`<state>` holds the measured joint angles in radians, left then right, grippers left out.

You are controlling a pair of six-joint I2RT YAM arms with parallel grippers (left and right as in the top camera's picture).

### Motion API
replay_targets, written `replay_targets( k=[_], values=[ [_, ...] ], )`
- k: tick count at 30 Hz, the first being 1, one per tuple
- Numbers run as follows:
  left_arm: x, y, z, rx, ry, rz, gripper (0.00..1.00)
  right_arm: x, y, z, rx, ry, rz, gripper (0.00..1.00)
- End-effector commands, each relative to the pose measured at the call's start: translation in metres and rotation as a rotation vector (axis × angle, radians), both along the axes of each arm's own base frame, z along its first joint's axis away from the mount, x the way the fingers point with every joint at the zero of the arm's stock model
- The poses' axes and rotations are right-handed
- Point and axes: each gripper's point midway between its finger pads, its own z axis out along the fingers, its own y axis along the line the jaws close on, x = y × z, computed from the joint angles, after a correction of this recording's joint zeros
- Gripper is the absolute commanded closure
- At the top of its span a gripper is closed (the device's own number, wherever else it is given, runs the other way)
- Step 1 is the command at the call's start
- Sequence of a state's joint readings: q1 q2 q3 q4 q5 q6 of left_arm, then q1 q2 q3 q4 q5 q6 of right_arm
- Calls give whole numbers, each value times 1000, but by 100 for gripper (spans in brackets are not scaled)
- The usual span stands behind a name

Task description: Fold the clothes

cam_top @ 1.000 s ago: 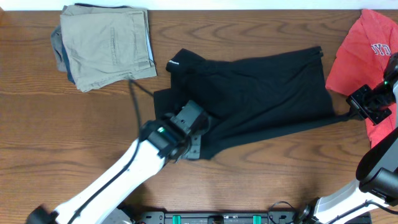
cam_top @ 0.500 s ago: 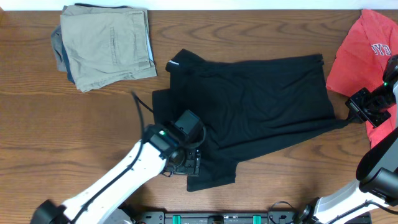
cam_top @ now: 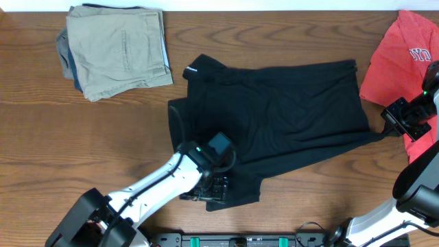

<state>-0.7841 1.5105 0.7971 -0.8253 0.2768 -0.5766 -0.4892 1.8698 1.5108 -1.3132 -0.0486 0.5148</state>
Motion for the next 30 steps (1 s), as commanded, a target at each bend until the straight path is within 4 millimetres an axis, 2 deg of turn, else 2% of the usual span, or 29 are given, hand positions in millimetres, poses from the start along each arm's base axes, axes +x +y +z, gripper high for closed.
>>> replay_targets(
  k=[1,4,7,11,13,15,17,18,21,25,30],
  values=[
    [-6,-6,-4,-9,5,-3,23,3,0,4,-18,-4,22,99],
    [-8,-7,-8,-10,3,13,23,3,0,4,-16,-1,30,99],
    [-11,1,-14,22,4,35,23,2,1,5,-14,2,30,99],
    [-15,5,-21,31,12,49,32,0,2,5,-10,10,30,99],
    [-17,7,-25,34,15,49,39,-2,3,5,-7,17,29,99],
    [-18,9,-28,34,15,48,54,-3,4,5,-3,23,29,99],
    [-19,10,-30,34,16,49,86,-5,4,5,1,30,29,99],
    [-20,10,-30,33,20,49,94,-6,5,6,3,35,29,99],
    [-23,9,-30,27,35,49,94,-10,7,8,9,46,28,99],
    [-31,19,-26,67,66,69,94,-14,7,16,-3,40,29,99],
    [-41,29,-5,71,67,99,94,-19,10,36,-24,2,28,99]
  ],
)
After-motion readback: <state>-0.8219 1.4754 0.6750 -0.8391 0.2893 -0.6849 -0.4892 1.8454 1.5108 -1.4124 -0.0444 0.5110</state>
